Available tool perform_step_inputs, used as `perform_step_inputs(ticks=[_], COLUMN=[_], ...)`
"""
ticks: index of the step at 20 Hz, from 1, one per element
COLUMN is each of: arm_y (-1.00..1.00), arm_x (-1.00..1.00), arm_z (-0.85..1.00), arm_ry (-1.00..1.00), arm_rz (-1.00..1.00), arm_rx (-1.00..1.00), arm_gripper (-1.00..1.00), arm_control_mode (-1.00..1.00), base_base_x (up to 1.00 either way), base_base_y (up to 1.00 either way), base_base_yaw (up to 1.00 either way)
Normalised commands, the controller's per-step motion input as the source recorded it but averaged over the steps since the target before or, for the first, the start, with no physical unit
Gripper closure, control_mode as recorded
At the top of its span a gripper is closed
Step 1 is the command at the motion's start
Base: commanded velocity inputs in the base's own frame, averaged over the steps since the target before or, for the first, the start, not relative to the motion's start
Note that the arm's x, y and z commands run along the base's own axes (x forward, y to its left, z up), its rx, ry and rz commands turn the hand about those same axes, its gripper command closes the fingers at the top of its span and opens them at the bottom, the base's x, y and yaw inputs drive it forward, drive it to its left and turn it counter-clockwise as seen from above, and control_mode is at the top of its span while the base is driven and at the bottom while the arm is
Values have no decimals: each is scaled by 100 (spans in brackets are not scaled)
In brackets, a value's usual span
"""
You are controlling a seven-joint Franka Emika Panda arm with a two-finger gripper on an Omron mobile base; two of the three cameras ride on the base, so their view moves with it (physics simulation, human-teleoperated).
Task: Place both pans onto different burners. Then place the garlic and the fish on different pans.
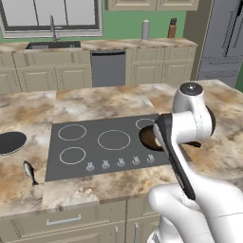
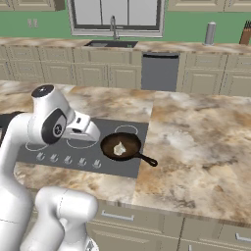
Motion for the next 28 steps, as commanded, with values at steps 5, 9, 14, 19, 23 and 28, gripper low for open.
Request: perform_step_inputs(ticks=[5,9,14,19,23,28], arm_y=[0,0,0,0,0,0], arm_x=[-9,0,0,0,0,0], arm_z=[13,9,7,0,0,0], arm_ry=[-2,0,0,0,0,0], arm_rz=[2,2,1,0,0,0], arm_rx=[2,0,0,0,0,0], arm_gripper=[-100,-100,-100,-100,-100,-100], arm_control_mode=[-100,-100,-100,100,100,100], base_base_x=[0,0,0,-8,-16,-6], base_base_y=[0,0,0,7,67,91], base_base_yaw=[0,0,0,1,0,0])
